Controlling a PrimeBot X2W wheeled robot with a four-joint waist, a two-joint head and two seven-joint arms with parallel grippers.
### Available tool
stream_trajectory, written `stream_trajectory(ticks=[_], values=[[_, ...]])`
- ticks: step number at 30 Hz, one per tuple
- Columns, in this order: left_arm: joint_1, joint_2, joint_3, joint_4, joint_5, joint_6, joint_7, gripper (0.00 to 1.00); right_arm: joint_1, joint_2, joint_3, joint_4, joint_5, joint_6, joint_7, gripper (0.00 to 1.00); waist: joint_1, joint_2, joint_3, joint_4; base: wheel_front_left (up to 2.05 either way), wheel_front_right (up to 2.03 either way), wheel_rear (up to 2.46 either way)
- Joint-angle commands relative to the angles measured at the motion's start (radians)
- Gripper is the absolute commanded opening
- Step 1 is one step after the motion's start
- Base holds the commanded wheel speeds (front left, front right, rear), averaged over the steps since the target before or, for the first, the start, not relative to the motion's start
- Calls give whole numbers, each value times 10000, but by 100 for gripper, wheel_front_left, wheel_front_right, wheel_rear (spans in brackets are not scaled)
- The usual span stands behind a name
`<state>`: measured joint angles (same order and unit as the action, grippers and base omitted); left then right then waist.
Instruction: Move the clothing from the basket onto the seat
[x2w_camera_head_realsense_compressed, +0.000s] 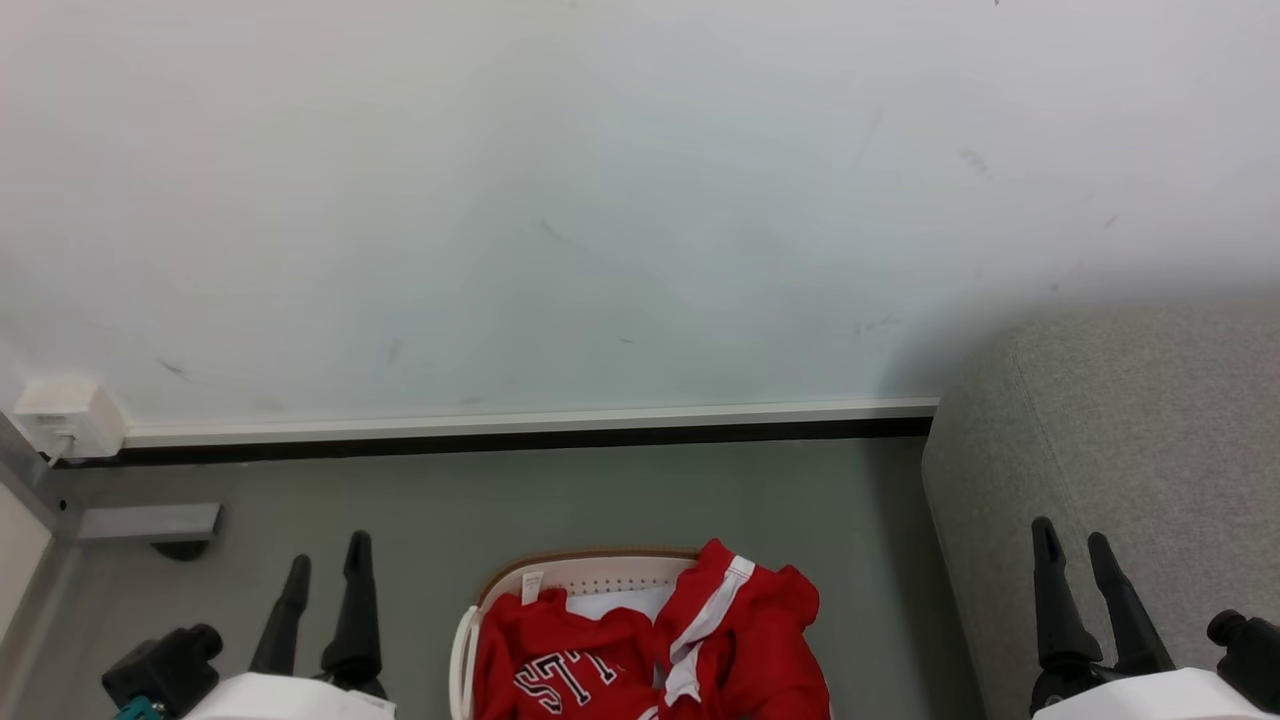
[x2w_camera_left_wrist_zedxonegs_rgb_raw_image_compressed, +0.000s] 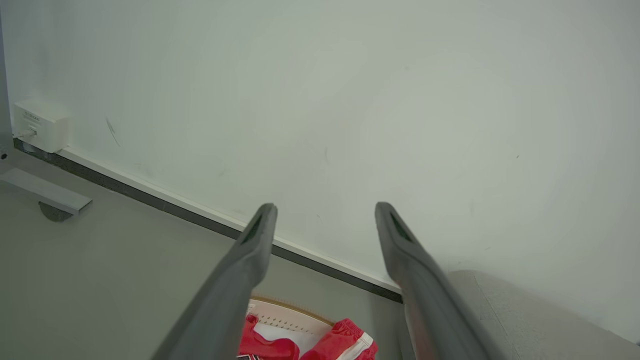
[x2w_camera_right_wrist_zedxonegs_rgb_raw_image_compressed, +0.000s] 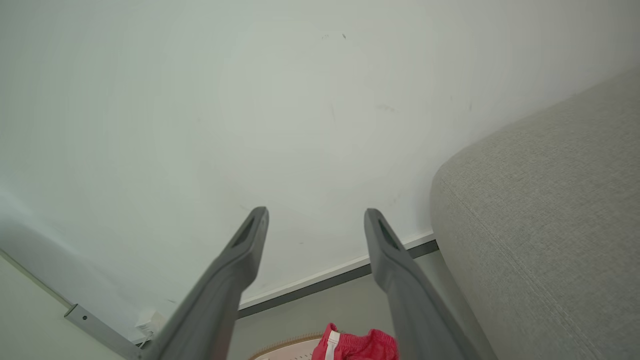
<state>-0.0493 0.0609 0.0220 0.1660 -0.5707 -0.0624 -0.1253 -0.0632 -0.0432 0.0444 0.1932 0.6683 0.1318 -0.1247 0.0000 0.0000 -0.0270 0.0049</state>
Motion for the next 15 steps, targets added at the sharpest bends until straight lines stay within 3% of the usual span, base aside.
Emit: stream_trajectory(ticks=[1, 15], values=[[26, 124, -25, -89, 341, 26, -105, 100, -135, -113, -4, -73, -310, -10, -114, 100, 0, 0, -11, 2, 0, 0, 0], [0, 186, -138, 14, 1647, 23, -483, 100, -169, -103, 178, -156, -1607, -14, -475, 100, 0, 0, -16, 54, 0, 0, 0]])
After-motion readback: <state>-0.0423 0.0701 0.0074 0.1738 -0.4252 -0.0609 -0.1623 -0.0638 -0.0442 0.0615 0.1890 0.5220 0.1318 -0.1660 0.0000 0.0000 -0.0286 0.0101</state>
